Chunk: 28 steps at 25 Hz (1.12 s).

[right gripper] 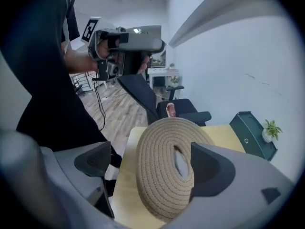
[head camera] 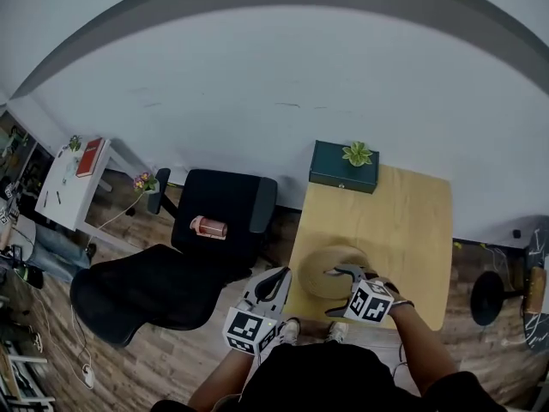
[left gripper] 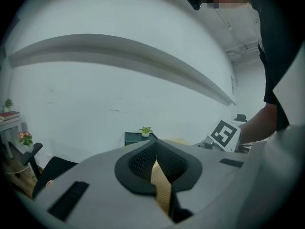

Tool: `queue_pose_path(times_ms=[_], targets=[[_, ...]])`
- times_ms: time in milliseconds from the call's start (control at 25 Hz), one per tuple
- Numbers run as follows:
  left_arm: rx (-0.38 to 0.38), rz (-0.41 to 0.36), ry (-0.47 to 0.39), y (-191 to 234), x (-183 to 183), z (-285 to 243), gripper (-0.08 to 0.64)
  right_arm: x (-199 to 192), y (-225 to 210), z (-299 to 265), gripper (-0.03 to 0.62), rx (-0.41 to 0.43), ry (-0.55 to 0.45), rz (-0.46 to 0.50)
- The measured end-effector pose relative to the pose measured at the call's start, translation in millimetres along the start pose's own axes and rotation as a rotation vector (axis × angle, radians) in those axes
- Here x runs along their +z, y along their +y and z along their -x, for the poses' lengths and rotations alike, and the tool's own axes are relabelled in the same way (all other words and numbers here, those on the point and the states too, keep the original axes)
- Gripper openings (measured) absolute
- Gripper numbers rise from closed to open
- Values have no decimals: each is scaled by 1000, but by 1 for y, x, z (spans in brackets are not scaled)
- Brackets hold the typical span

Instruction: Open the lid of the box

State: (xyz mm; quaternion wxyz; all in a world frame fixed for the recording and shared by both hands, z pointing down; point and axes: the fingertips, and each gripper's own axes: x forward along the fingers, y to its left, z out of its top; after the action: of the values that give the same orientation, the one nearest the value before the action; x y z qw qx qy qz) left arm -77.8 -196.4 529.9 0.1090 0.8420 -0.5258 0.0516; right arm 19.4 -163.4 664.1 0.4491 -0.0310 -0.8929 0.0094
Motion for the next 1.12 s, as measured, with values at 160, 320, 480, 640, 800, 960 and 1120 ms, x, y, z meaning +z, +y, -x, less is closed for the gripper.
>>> queue_pose_path(times_ms=[160,320,480,640,800,960,1120], targets=[[23,7,15,4,-7,8,18,-15,0,-15,506,57,135,8],[32,27,22,4,-13,14,18,-31,-1,-28,495,88,257,-1],[36,25,24,4,-15,16,18,-35,-1,-39,472,96,311,30],[38,22,27,6,-15,18,18,-29,-4,-49,427,106,327,38],[43,16,35,9,-16,22,18,-28,-7,-52,377,128,356,31],[48,16,41,11,-19,25,18,-28,-5,-51,372,131,350,31],[50,20,44,12,-20,24,18,-25,-5,-48,367,114,331,32]])
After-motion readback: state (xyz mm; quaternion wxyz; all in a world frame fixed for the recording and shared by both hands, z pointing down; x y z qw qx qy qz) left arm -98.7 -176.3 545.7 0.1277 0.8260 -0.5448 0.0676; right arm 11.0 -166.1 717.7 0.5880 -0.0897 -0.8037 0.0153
